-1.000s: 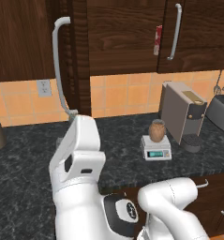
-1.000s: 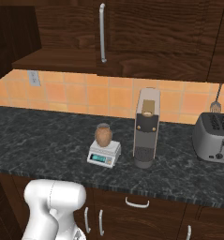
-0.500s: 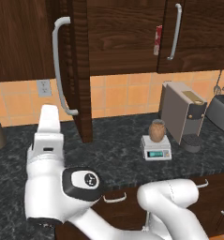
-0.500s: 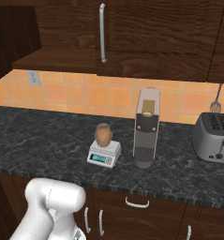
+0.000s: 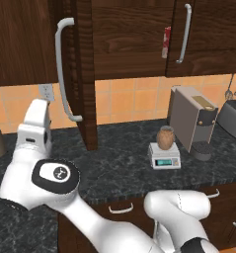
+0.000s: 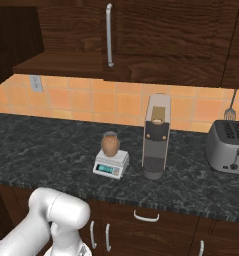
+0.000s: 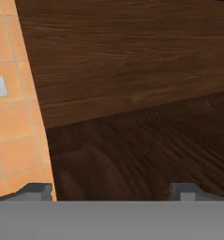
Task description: Pick the honey bottle and place it on the digital scale for weighing, and close the cabinet.
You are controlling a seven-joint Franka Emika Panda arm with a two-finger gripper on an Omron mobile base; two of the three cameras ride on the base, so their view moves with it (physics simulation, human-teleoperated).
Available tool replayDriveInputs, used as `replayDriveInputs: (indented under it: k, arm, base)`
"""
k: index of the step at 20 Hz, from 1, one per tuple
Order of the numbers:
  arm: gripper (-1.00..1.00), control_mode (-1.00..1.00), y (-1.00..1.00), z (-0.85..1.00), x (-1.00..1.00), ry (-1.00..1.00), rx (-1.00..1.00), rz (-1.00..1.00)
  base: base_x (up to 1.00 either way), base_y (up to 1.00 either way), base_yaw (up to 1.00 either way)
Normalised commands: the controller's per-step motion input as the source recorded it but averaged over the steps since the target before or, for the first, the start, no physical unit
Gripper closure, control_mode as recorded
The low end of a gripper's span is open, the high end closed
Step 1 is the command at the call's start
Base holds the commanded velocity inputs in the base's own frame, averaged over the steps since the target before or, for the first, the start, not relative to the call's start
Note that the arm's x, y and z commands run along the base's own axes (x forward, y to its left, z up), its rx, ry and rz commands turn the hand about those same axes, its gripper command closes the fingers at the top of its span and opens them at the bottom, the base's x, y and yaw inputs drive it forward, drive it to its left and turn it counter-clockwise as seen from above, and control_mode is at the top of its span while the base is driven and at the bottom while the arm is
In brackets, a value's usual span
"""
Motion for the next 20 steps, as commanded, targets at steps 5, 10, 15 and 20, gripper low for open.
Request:
replayDriveInputs:
  k: [5, 10, 15, 20]
  arm:
    - [-1.0, -1.0, -0.95, 0.47, 0.05, -0.12, 0.26, -0.11]
    - [-1.0, -1.0, -1.0, 0.52, 0.0, -0.21, 0.4, -0.02]
    - [-1.0, -1.0, -1.0, 0.42, 0.03, -0.13, 0.45, 0.0]
    - [-1.0, -1.0, -1.0, 0.23, 0.52, 0.0, 0.43, 0.06]
  base:
    - [0.0, 0.0, 0.0]
    - [0.0, 0.0, 0.0]
    - [0.0, 0.0, 0.0]
    - [0.0, 0.0, 0.0]
